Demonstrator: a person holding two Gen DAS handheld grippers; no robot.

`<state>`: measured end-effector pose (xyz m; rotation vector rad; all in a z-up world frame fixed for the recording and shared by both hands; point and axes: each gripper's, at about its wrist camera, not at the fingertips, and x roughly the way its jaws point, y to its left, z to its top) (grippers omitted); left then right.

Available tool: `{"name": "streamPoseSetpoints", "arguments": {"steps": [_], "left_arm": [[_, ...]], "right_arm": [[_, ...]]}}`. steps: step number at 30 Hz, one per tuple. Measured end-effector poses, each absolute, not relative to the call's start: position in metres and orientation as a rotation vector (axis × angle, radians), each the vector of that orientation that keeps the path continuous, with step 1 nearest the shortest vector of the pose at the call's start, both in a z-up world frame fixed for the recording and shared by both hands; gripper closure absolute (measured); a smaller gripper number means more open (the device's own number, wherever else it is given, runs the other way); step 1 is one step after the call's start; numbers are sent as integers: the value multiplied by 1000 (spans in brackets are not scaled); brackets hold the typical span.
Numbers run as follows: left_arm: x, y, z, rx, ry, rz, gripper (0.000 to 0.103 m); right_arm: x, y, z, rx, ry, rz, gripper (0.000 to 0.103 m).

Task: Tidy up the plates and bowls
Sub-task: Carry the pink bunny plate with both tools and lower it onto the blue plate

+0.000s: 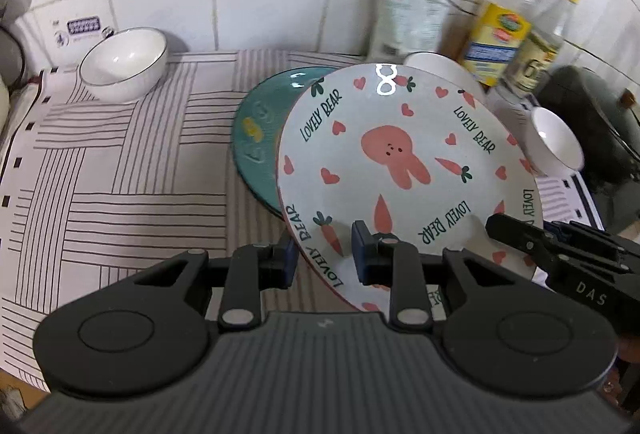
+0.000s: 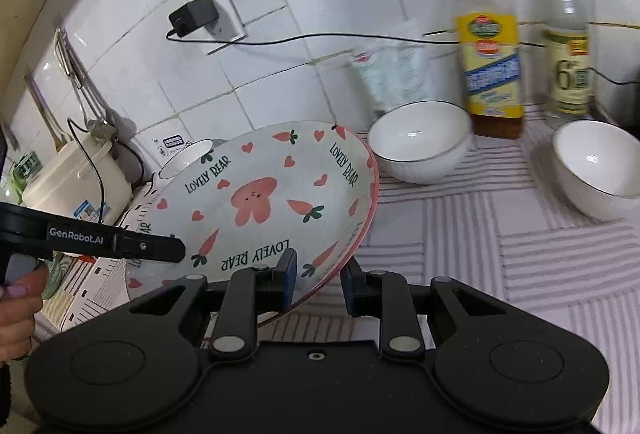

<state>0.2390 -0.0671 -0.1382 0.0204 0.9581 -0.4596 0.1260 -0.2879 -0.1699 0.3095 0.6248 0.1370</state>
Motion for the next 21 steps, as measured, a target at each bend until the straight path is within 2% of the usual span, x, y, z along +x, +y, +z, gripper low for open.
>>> {"name": "streamPoseSetpoints", "arguments": {"steps": [8, 12, 21], "left_arm": [[275, -70, -159, 41, 986, -413, 76], [299, -64, -172, -36, 1029, -419, 76], [322, -63, -175, -46, 1058, -402, 74]], "right_arm": [[168, -285, -193, 335, 675, 170, 75], [184, -283, -196, 337, 678, 150, 75], [208, -274, -198, 313, 690, 118, 75]]}}
